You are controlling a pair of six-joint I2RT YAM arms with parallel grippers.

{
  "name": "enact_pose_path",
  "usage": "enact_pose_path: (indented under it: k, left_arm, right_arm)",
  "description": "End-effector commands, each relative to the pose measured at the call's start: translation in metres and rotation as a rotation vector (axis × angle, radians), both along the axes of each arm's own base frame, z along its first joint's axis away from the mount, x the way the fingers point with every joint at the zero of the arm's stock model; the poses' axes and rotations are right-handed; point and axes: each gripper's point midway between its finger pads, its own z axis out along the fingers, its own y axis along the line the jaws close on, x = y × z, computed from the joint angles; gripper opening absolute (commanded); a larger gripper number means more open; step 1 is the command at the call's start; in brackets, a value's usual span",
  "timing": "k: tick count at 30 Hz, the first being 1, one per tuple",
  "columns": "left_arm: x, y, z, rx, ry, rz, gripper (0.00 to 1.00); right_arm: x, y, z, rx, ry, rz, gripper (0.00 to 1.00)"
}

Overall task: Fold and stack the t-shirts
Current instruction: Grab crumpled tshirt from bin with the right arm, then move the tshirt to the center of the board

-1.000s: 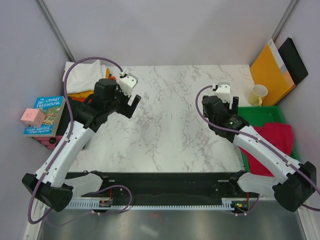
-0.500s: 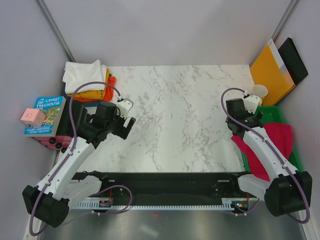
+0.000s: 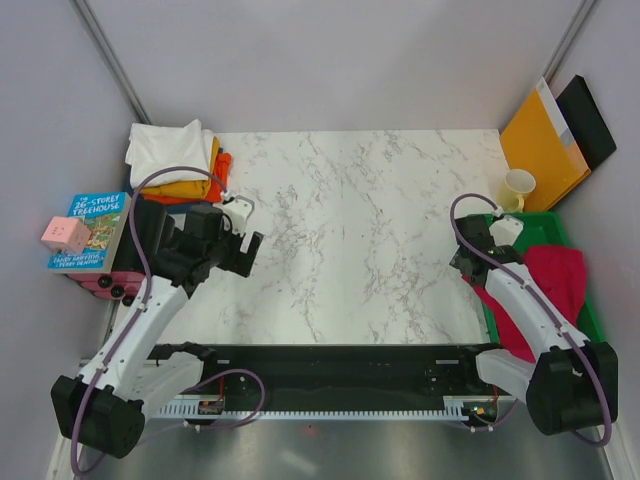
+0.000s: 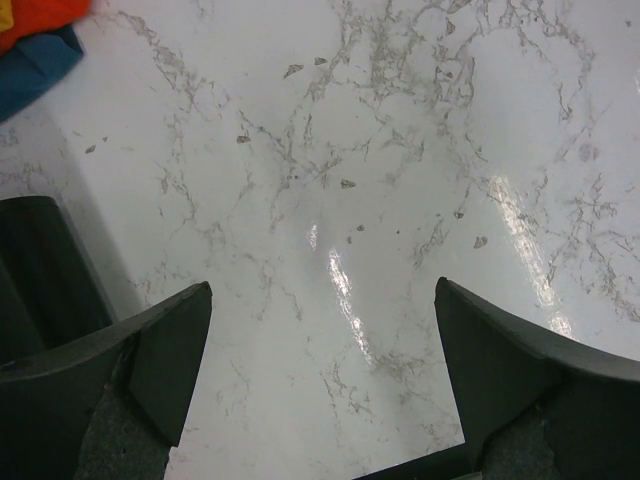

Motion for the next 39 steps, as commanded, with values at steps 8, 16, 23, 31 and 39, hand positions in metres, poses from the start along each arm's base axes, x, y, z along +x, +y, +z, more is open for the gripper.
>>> enact_pose_path:
  k: [8, 16, 23, 31, 39]
  left_arm:
    - [0.012, -0.007, 0.000, -0.036, 0.000, 0.011, 1.00]
    - [0.013, -0.012, 0.001, -0.060, -0.001, -0.004, 1.00]
    - [0.019, -0.017, 0.008, -0.075, -0.005, -0.013, 1.00]
    - [0.022, -0.019, 0.017, -0.087, -0.022, -0.016, 1.00]
    - [0.021, -0.023, 0.021, -0.110, -0.026, -0.024, 1.00]
  right_arm:
    - [-0.006, -0.002, -0.027, 0.086, 0.032, -0.101, 0.45]
    - [0.023, 0.003, 0.026, 0.088, -0.151, -0.006, 0.00]
    - [0.052, 0.006, 0.125, 0.035, -0.329, 0.087, 0.00]
    - [0.080, 0.059, 0.170, 0.177, -0.447, 0.329, 0.00]
    - [0.093, 0.201, 0.267, 0.281, -0.610, 0.771, 0.00]
